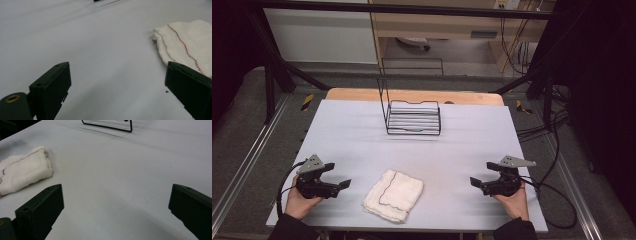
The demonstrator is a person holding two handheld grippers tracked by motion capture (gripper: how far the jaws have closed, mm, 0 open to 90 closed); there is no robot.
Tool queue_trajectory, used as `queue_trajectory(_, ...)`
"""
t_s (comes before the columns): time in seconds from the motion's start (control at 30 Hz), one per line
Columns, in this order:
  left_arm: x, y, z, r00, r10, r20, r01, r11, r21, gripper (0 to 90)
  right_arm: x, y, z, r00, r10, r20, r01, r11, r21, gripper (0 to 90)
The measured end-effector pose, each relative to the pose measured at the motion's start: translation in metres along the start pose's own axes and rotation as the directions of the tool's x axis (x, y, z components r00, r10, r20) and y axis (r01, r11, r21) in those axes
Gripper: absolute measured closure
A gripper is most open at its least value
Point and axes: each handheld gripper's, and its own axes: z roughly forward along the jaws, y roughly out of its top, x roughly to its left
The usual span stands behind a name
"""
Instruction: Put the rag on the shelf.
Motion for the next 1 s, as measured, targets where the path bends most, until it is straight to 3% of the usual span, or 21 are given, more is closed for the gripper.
queue_trajectory(0.53,-0.005,0.004,0.0,0.9999,0.005,-0.012,-0.005,1.0,0.001,6.8,0.006,0.003,0.003,0.9998,-0.017,0.005,0.017,1.0,0.007,0.5)
queue_trajectory(0.7,-0.009,0.008,0.001,0.9999,-0.01,-0.005,0.01,0.9999,-0.007,6.8,0.013,0.004,0.008,0.9995,-0.033,-0.002,0.033,0.999,0.021,0.5)
queue_trajectory(1.0,-0.021,0.018,0.009,0.9994,-0.034,0.002,0.034,0.9994,0.002,6.7,0.016,0.004,0.011,0.9998,-0.02,-0.004,0.02,0.999,0.033,0.5)
